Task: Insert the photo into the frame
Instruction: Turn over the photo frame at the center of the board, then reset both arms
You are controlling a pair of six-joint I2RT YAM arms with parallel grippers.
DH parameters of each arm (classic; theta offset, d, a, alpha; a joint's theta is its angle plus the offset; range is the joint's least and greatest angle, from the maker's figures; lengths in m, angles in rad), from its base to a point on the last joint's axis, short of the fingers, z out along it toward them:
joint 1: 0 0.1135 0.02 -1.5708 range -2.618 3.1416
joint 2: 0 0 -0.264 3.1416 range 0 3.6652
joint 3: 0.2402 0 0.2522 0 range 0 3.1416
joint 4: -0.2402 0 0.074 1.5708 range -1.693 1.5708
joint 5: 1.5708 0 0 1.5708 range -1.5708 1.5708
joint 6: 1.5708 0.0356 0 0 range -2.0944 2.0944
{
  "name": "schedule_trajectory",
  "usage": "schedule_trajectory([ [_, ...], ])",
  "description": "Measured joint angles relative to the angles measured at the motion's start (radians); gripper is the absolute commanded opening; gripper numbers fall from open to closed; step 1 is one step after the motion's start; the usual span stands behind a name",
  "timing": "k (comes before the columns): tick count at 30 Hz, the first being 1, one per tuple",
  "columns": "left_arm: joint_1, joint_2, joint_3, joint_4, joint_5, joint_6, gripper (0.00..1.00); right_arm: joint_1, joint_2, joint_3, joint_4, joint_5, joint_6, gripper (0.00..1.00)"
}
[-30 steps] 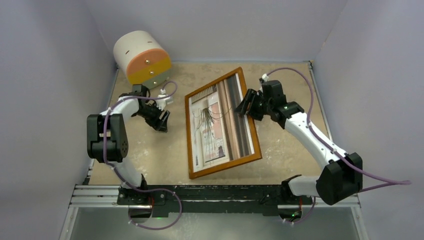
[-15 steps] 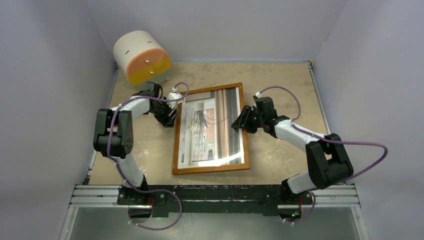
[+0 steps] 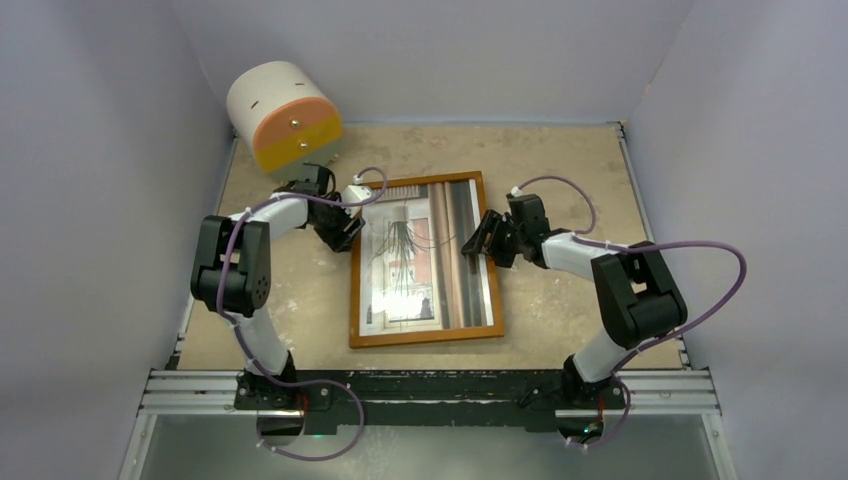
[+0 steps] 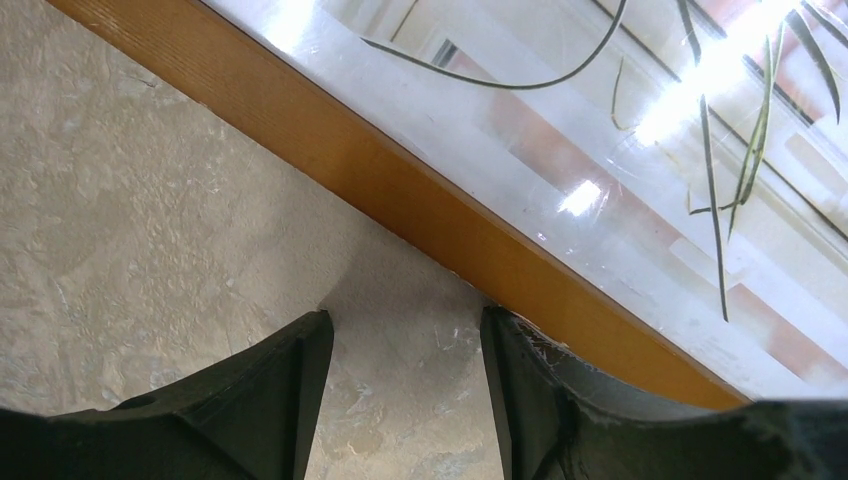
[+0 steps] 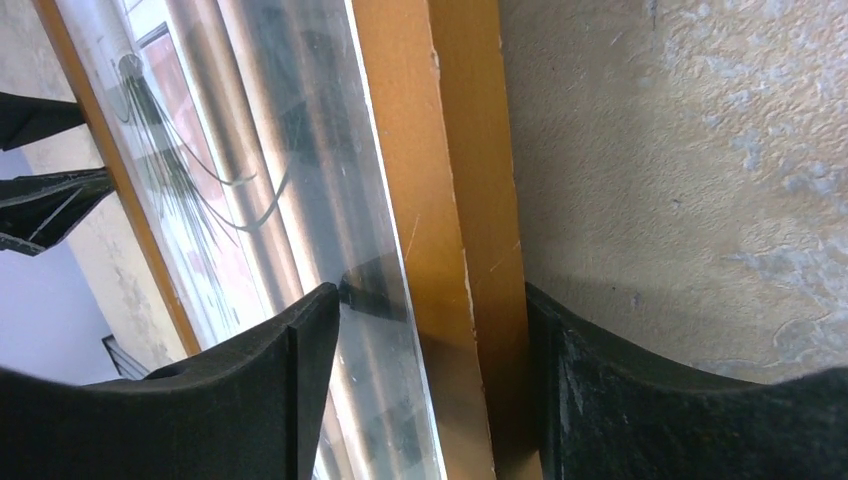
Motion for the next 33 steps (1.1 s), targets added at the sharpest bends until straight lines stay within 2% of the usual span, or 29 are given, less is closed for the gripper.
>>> schedule_trajectory([
  [5, -0.005, 0.001, 0.002, -0.001, -0.008, -0.006, 0.6, 0.001, 0.0, 0.015, -0.011, 0.011, -0.007, 0.84],
  [8, -0.008, 0.001, 0.002, -0.001, -0.011, -0.012, 0.6, 0.004, -0.002, 0.034, -0.034, 0.054, -0.018, 0.98],
  [11, -0.01, 0.001, 0.003, 0.001, -0.013, -0.016, 0.62, 0.002, -0.018, 0.051, -0.082, 0.135, -0.041, 0.99],
  [16, -0.014, 0.001, 0.013, -0.016, -0.011, -0.019, 0.79, 0.002, -0.06, 0.063, -0.225, 0.294, -0.076, 0.99],
  [20, -0.016, -0.001, 0.024, -0.033, -0.029, -0.05, 0.83, -0.001, -0.115, 0.076, -0.324, 0.414, -0.113, 0.99],
  [23, 0.005, -0.008, 0.024, -0.018, -0.035, -0.116, 0.87, -0.005, -0.188, 0.092, -0.336, 0.531, -0.14, 0.99],
  [26, 0.071, -0.063, -0.029, 0.116, -0.034, -0.213, 0.89, -0.008, -0.264, 0.084, -0.255, 0.729, -0.179, 0.99],
  [29, 0.137, -0.158, -0.15, 0.331, -0.102, -0.341, 0.9, -0.015, -0.319, -0.033, 0.006, 0.938, -0.298, 0.99],
  [33, 0.145, -0.195, -0.308, 0.615, -0.21, -0.423, 0.89, -0.063, -0.246, -0.164, 0.204, 1.078, -0.394, 0.99],
])
